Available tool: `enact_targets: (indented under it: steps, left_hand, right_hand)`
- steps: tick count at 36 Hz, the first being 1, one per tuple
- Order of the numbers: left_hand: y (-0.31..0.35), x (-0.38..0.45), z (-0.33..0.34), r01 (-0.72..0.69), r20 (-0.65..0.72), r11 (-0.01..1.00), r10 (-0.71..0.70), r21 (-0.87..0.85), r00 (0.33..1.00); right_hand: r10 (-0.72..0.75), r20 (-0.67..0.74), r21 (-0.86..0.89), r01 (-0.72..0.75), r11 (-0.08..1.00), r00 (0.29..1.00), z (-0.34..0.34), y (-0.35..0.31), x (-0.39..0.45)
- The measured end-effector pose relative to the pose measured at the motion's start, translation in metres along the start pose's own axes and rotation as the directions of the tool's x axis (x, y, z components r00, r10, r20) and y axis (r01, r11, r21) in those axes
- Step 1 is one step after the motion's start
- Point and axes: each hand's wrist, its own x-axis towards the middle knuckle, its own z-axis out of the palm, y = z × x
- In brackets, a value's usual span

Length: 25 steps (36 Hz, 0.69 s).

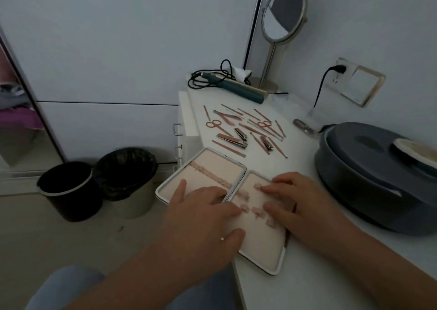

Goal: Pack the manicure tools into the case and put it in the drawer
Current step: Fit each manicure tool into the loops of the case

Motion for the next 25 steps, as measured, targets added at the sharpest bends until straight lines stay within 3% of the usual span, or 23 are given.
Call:
enact_targets:
  steps: [10,14,19,22,25]
  left_hand:
    - [-0.004,0.018,-0.003,0.011,-0.001,1.000,-0.011,0.001,1.000]
    - [-0.010,0.021,0.001,0.006,-0.011,1.000,-0.007,-0.031,1.000]
    - [-0.011,0.019,0.003,0.014,-0.016,0.993,-0.016,-0.114,1.000]
    - [-0.008,0.019,0.001,0.029,-0.038,0.991,-0.035,-0.132,0.999]
    - [-0.006,0.018,-0.002,0.028,-0.066,0.996,-0.033,-0.080,0.997]
  right_hand:
    - [-0.006,0.086,0.065,0.000,0.998,0.996,-0.001,0.004,0.006]
    - [0.004,0.003,0.133,-0.005,0.991,1.000,-0.008,-0.001,0.025]
    - [0.039,-0.070,0.096,-0.033,0.995,0.997,-0.005,-0.018,0.097]
    - [0.123,-0.070,0.093,-0.116,0.989,0.990,0.002,-0.026,0.152]
    - [0.203,-0.077,-0.017,-0.204,0.979,0.976,0.011,-0.026,0.196]
